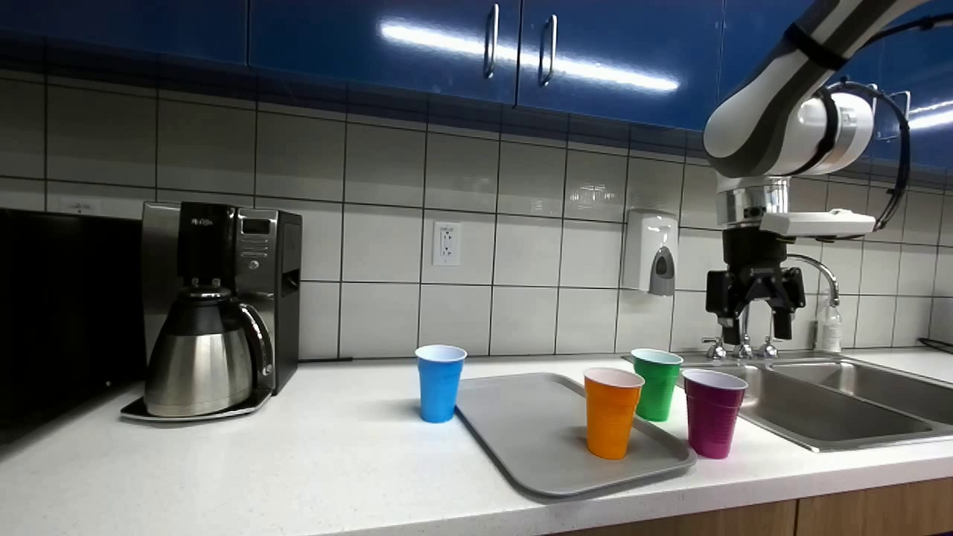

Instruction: Put the purple, green and blue cups onto the tray

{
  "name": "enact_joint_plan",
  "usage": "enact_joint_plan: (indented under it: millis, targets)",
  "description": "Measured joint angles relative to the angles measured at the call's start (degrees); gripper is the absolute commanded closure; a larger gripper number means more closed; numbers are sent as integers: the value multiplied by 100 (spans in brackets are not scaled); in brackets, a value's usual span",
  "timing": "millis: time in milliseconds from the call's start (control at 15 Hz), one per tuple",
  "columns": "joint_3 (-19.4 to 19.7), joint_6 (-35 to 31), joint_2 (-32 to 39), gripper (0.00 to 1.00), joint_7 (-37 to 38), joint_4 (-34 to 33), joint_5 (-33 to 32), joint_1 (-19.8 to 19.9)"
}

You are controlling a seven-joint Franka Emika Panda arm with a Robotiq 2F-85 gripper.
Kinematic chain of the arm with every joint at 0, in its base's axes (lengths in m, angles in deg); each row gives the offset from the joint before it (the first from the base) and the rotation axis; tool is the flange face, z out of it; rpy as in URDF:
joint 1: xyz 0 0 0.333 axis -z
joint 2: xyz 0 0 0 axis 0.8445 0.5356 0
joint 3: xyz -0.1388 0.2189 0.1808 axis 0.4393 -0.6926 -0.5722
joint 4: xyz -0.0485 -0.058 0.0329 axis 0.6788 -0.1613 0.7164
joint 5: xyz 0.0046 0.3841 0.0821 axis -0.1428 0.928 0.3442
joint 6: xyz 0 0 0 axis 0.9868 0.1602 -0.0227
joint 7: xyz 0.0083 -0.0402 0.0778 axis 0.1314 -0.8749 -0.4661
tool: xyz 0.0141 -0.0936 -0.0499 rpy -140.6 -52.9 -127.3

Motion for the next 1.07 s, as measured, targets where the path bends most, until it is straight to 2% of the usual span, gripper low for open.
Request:
enact_joint_plan:
  millis: [667,1067]
  targets:
    - [-117,-514,846,0,319,-55,48,-3]
    - [-132,-514,906,0,319,-62,50,3]
